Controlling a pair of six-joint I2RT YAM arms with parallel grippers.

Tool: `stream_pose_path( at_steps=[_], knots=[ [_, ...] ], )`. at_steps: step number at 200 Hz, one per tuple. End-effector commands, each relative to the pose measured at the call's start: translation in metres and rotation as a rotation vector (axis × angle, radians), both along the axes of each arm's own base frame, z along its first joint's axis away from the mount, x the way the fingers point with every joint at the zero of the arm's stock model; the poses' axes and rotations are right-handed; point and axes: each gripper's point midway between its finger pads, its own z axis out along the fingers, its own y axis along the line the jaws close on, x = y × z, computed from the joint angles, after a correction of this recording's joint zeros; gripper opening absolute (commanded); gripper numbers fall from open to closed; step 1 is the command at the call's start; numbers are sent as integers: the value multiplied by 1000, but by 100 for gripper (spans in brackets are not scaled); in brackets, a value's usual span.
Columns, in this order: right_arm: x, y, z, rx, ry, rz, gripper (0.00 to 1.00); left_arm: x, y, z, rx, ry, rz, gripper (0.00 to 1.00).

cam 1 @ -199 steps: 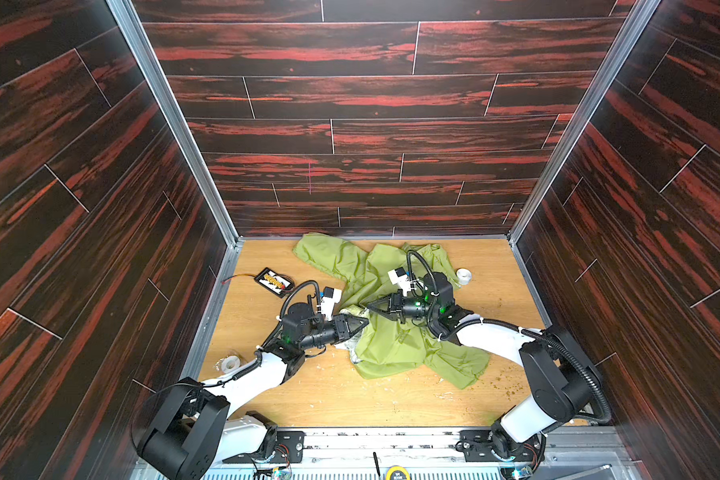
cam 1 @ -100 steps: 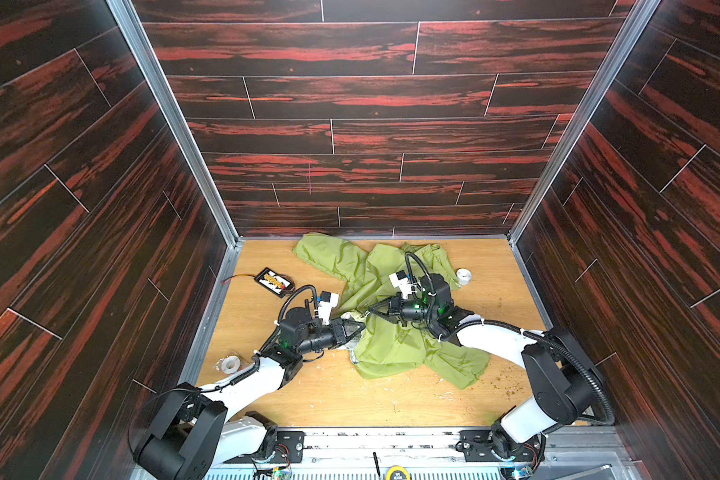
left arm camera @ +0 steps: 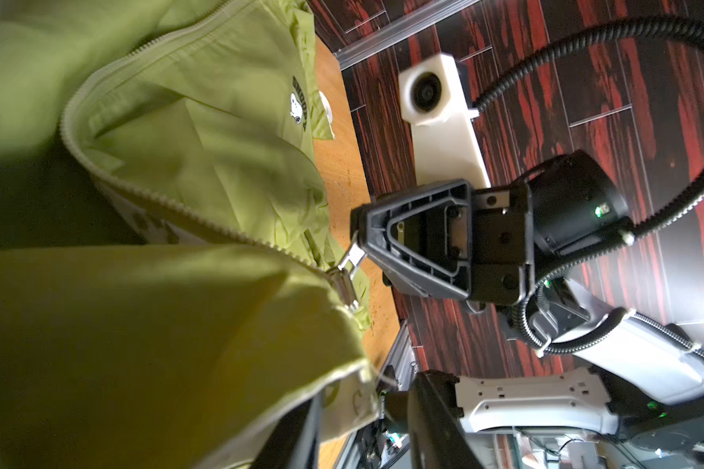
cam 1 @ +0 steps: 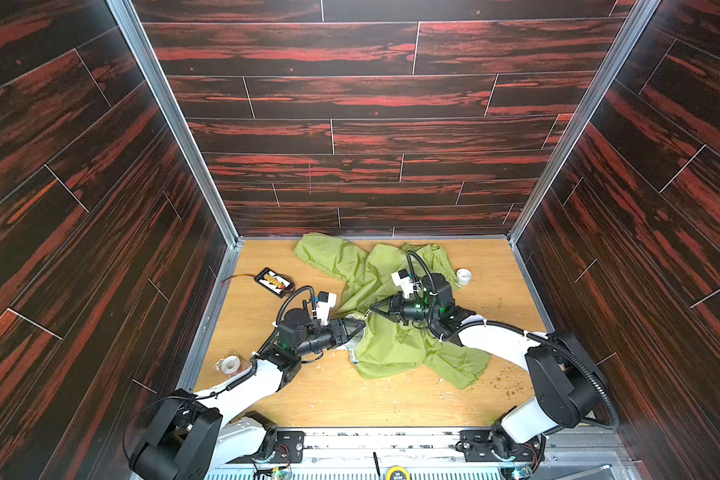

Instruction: Zip up the jacket

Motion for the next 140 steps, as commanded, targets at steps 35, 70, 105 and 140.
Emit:
stream_pose_path(
  at_steps=[35, 70, 105, 140],
  knots=[
    [-1, 7, 24, 39, -54, 17, 0, 11, 8, 11, -28, -36, 87, 41],
    [-3, 8, 25, 39, -54, 19, 0, 15, 8, 12, -46, -34, 98, 30],
    [-3, 8, 25, 39, -56, 17, 0, 14, 6, 8, -43, -19, 87, 28],
    [-2, 7, 27, 40, -59, 12, 0, 10, 6, 4, -34, -8, 72, 28]
  ],
)
